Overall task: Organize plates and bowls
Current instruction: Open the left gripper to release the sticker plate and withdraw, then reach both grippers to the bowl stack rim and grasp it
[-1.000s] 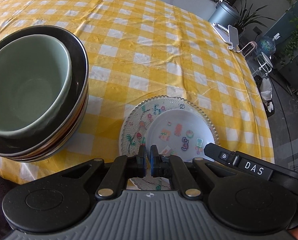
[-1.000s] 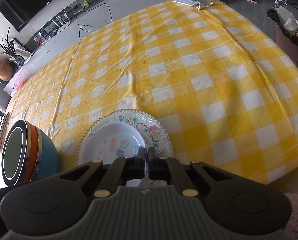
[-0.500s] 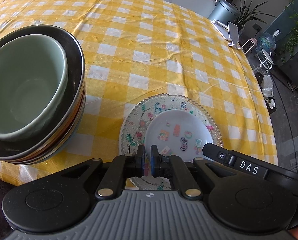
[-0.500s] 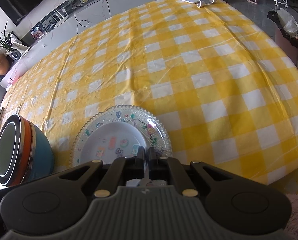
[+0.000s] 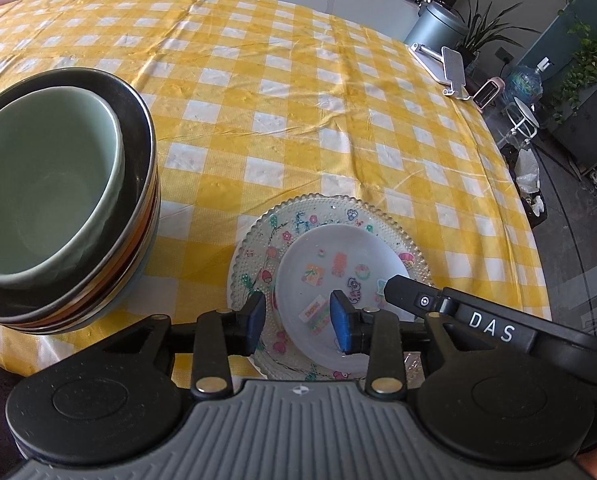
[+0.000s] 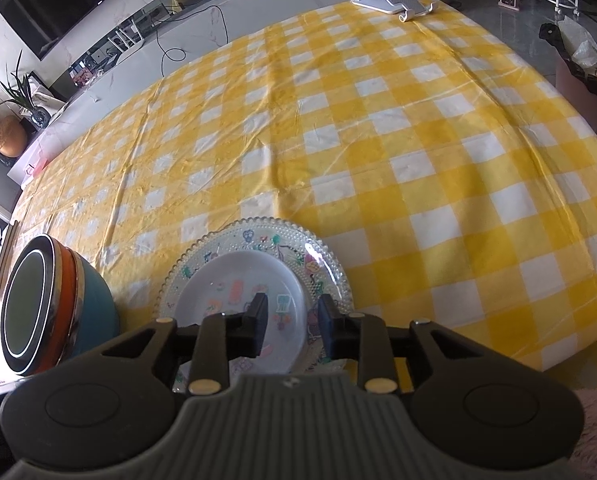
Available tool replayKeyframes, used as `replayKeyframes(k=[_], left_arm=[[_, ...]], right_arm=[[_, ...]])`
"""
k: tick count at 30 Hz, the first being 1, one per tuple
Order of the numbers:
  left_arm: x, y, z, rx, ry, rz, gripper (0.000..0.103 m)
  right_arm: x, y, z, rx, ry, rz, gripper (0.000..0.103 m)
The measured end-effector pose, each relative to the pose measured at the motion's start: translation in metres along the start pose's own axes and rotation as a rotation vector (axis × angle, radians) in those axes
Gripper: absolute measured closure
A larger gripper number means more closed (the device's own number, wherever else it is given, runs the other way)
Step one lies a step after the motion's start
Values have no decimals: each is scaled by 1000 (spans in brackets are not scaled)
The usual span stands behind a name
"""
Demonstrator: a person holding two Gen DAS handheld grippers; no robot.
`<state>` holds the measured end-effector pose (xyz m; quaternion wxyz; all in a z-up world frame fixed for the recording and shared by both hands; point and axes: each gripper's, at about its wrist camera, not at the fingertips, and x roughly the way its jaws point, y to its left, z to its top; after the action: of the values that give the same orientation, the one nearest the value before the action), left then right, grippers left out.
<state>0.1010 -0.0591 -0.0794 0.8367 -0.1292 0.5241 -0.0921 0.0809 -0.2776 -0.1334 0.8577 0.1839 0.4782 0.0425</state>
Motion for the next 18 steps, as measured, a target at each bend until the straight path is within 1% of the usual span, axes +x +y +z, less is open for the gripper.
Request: replayKeyframes(k=[2, 4, 6, 7, 11, 14, 16, 18], left_arm=[[-2, 1, 1, -6, -5, -2, 62], [-5, 0, 1, -11, -14, -1, 61], [-9, -1, 2, -15, -26, 1, 59], [-10, -2, 2, -17, -29, 3, 59], [-18, -6, 1, -9, -23, -22, 53], [-28, -8, 0, 9, -19, -42, 52], [-38, -11, -1, 34, -31, -58, 47], [-49, -15, -1, 65, -51, -61, 37]], right_arm=[[-3, 0, 0, 1, -16, 7, 73], [-6, -1, 0, 7, -41, 10, 67], [-9, -2, 0, 19, -63, 6, 58], [-11, -3, 1, 26, -76, 6, 56], [-19, -7, 1, 54, -129, 13, 38], [-26, -10, 1, 72, -160, 14, 36], [-30, -10, 0, 73, -179, 16, 36], [-35, -6, -2, 59, -196, 8, 36]])
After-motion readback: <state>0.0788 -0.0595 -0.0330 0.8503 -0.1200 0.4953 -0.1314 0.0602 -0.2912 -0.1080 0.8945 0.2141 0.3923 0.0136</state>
